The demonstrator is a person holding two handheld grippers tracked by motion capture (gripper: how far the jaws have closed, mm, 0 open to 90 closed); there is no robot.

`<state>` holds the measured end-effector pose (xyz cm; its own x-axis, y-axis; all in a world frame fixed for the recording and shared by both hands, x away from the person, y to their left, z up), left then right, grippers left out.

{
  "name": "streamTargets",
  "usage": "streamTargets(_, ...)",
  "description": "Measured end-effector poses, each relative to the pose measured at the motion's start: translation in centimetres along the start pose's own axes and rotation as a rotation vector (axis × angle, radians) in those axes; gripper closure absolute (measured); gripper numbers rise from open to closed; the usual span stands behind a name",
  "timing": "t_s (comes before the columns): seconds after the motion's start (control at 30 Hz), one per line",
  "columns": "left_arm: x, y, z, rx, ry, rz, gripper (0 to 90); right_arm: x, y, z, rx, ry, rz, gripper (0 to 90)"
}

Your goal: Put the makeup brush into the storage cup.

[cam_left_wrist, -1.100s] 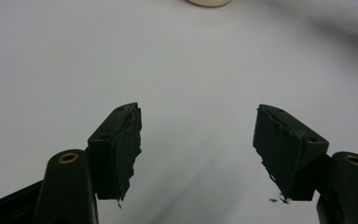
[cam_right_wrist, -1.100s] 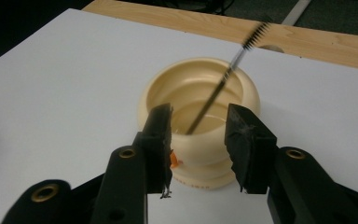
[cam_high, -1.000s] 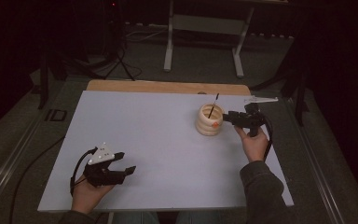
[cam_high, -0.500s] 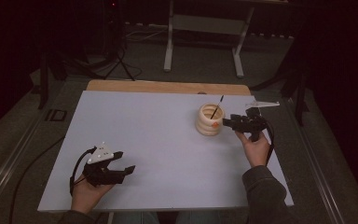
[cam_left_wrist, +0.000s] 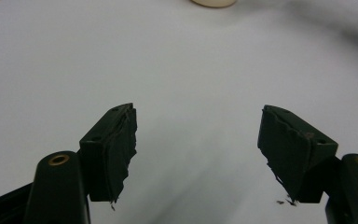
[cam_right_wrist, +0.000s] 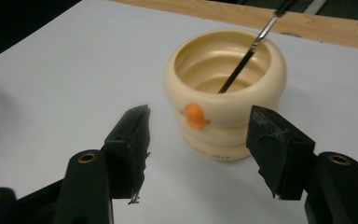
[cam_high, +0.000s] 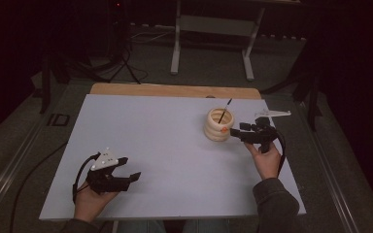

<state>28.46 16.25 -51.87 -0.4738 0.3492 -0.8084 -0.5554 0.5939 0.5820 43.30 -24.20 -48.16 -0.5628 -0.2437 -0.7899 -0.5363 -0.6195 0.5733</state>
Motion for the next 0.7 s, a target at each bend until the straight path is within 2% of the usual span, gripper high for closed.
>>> streamTargets(0.7, 0.1, 0.0, 0.3, -0.007, 0.003, 0.005, 27.4, 2.5, 0.7, 1.8, -0.046, 0.025, -0.005, 35.4)
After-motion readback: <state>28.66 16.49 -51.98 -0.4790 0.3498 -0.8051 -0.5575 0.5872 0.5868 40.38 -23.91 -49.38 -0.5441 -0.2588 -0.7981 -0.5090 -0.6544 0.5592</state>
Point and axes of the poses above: each handheld gripper's, and its own axes: y roughly backward along the jaws, x roughly out of its underside, z roughly to its left, the point moved 6 cm from there along -y, roughly forward along the jaws
